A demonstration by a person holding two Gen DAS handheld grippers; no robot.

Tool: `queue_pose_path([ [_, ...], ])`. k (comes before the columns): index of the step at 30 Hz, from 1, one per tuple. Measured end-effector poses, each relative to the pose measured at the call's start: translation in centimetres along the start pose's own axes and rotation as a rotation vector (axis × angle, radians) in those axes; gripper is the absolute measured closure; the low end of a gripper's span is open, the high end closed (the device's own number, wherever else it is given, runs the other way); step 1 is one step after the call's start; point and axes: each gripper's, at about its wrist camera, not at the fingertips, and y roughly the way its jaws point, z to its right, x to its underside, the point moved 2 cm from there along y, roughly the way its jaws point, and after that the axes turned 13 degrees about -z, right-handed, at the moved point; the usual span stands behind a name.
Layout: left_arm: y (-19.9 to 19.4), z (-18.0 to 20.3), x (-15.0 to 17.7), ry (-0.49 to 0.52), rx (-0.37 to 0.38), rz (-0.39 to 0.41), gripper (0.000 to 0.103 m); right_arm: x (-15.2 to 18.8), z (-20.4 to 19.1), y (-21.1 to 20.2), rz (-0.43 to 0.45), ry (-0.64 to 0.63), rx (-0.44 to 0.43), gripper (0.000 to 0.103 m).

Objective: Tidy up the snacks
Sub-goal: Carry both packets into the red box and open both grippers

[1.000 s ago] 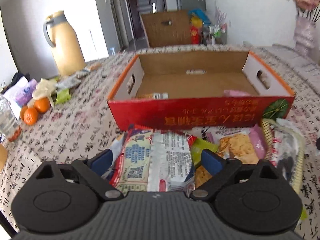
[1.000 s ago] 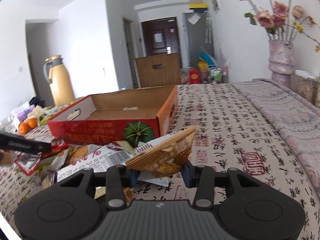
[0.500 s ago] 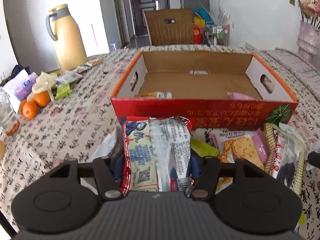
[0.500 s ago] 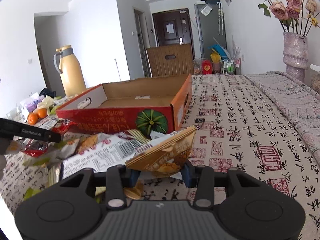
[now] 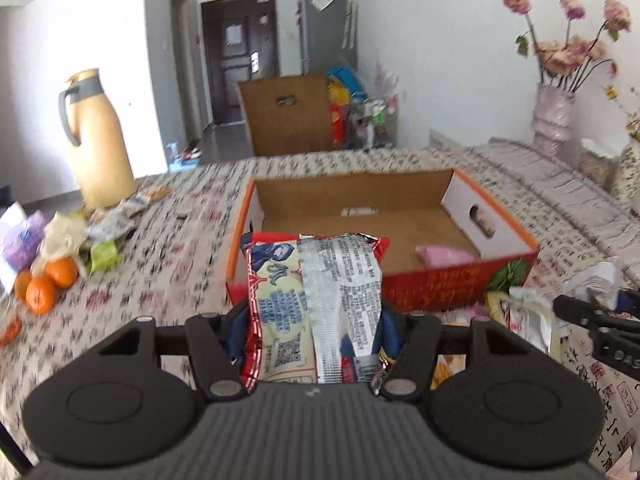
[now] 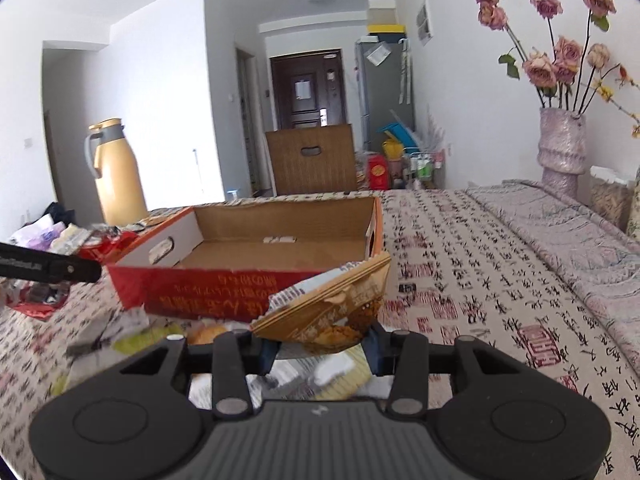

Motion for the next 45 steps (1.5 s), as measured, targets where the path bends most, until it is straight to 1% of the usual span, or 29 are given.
queue_pose_path([
  [3,-0.1,-0.9,-1.5,0.019,0.029,0.035,0.041,-1.5,-1.1,0.8,-0.005,0.003,0.033,0.061],
  [6,0.5,-1.7,-2.8,0.011,0.063,0.038,0.041,-3.3,-1.9,1.6,-0.015,0.006,0.052,0.061],
  [8,1.1,-2.1,-3.6,0.014,0.072,0.037,0.041,-4.6,-2.5,2.3,-0.019,0.007,0.059,0.061],
  [14,3.8,-3.4,-6.8,0.012,0.092,0.01,0.041,-8.8,-3.8,5.5,-0.038,0.009,0.081,0.061],
  [20,7.5,-4.0,-9.7,-0.029,0.101,-0.039,0.041,-11.8,-5.2,9.8,-0.119,0.01,0.109,0.061],
  [25,10.5,-3.2,-11.2,-0.021,0.086,-0.081,0.041,-12.9,-5.9,12.5,-0.171,-0.005,0.14,0.061],
  [29,12.0,-2.7,-11.1,-0.018,0.088,-0.109,0.04,-12.8,-5.6,14.0,-0.213,-0.007,0.177,0.061],
  [31,12.4,-2.5,-11.0,-0.012,0.082,-0.122,0.036,-12.5,-5.3,14.7,-0.236,-0.002,0.179,0.061],
  [33,12.7,-2.6,-11.0,-0.014,0.072,-0.121,0.028,-12.3,-5.0,15.1,-0.256,0.004,0.167,0.06],
  [35,12.6,-2.8,-10.9,-0.018,0.06,-0.111,0.027,-11.9,-4.9,15.3,-0.269,0.004,0.158,0.06],
  [36,12.5,-2.9,-10.9,-0.018,0.06,-0.103,0.022,-11.8,-4.9,15.4,-0.272,0.0,0.151,0.059],
  [37,12.4,-3.1,-10.8,-0.021,0.059,-0.095,0.018,-11.7,-5.0,15.5,-0.276,-0.006,0.143,0.054],
  [38,12.2,-3.2,-10.8,-0.024,0.052,-0.087,0.01,-11.6,-5.0,15.5,-0.276,-0.01,0.138,0.049],
  [39,12.0,-3.4,-10.8,-0.027,0.041,-0.075,0.003,-11.5,-5.1,15.5,-0.274,-0.012,0.134,0.036],
  [40,11.8,-3.5,-10.7,-0.028,0.033,-0.064,0.001,-11.4,-5.2,15.5,-0.269,-0.011,0.13,0.024],
  [42,11.3,-3.8,-10.5,-0.032,0.031,-0.054,0.0,-11.4,-5.2,15.3,-0.256,-0.007,0.111,0.015],
  [43,11.0,-4.0,-10.4,-0.032,0.035,-0.05,0.0,-11.3,-5.3,15.1,-0.251,-0.01,0.109,0.009],
  [44,10.8,-4.1,-10.3,-0.033,0.036,-0.047,0.0,-11.3,-5.3,14.9,-0.24,-0.015,0.111,0.006],
  [45,10.6,-4.2,-10.2,-0.035,0.034,-0.039,0.0,-11.2,-5.2,14.7,-0.23,-0.019,0.109,0.0],
])
